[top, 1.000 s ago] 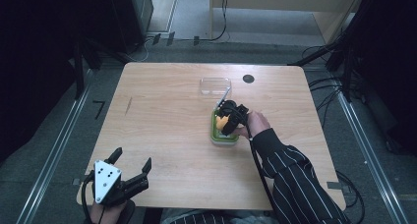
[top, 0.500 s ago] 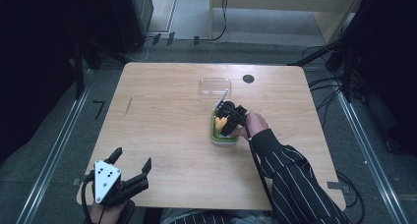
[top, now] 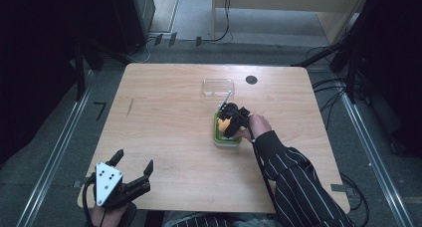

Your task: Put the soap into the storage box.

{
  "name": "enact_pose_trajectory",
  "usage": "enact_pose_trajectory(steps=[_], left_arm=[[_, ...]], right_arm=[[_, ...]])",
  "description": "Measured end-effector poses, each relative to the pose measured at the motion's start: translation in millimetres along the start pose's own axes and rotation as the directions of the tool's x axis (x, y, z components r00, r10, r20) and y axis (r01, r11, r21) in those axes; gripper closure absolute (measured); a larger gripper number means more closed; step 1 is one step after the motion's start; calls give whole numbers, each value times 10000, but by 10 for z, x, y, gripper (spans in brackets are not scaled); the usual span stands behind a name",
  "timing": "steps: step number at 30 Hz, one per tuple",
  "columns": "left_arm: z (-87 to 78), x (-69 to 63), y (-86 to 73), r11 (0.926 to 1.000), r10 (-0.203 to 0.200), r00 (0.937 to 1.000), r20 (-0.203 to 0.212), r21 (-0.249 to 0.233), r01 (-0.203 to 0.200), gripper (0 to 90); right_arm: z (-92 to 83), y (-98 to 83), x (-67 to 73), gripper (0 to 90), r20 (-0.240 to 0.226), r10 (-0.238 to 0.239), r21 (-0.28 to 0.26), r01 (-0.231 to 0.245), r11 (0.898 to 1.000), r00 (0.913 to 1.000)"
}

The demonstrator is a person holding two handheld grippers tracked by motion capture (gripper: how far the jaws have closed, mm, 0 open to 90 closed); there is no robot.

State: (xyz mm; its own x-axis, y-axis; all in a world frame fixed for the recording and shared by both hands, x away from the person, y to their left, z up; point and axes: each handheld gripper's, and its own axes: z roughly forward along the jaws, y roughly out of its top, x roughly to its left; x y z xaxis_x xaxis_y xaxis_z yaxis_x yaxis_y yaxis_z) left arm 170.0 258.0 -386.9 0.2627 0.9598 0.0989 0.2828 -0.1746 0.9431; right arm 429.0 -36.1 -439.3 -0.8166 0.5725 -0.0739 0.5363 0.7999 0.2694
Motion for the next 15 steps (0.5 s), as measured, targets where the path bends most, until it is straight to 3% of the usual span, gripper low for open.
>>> enact_pose_trajectory(steps=[12, 15], left_arm=[[-1, 4, 0, 10000, -13, 10000, -4, -5, 13, 137], [-2, 6, -2, 10000, -13, 10000, 2, -15, 13, 137]], right_arm=[[71, 48, 42, 390, 96, -184, 208, 182, 9996, 9998], [42, 45, 27, 347, 228, -123, 86, 121, 9999, 9997]])
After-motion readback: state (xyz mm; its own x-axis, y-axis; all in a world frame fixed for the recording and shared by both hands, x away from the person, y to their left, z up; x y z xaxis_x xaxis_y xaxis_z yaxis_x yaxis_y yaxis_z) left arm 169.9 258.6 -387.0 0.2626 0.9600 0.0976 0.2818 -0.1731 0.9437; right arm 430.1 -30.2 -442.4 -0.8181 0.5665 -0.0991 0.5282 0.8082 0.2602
